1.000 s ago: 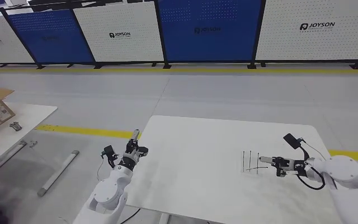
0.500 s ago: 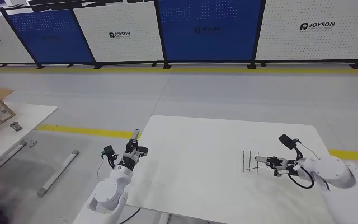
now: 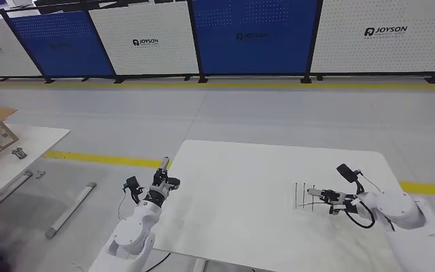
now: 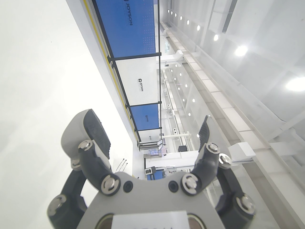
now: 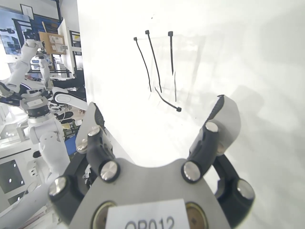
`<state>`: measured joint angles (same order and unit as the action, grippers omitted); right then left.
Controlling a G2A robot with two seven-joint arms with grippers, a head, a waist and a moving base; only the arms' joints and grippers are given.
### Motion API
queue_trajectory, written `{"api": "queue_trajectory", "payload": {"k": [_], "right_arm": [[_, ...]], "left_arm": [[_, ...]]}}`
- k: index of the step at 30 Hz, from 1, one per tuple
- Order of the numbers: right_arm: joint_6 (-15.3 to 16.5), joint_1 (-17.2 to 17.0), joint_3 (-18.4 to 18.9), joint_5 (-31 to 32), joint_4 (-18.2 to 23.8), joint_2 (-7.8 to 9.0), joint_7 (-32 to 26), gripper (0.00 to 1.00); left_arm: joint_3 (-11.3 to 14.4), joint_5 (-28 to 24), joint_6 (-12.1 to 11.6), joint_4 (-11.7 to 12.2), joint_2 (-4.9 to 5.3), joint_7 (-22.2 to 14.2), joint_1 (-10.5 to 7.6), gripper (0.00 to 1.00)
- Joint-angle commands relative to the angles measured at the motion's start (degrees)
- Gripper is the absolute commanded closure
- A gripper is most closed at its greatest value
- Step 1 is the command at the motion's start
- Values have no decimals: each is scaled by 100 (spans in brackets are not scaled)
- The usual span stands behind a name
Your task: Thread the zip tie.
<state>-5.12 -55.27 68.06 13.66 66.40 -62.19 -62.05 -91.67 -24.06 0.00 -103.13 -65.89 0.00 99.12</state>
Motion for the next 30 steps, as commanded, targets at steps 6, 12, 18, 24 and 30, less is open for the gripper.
{"api": "queue_trajectory", "payload": {"k": [6,12,18,24,30], "right_arm": [[25,47,28,34,-132,29,-7,6],[160,4,177,-123,-175,84,-178,53],[119,111,122,-164,-327,82,-229,57],[65,280,-50,-173,-582,44,-241,59],[59,267,-18,-223,-616,64,-203,64]], "left_arm": [[0,0,0,0,0,0,0,0],[0,0,0,0,0,0,0,0],[0,0,0,0,0,0,0,0],[0,0,0,0,0,0,0,0],[0,0,0,0,0,0,0,0]]}}
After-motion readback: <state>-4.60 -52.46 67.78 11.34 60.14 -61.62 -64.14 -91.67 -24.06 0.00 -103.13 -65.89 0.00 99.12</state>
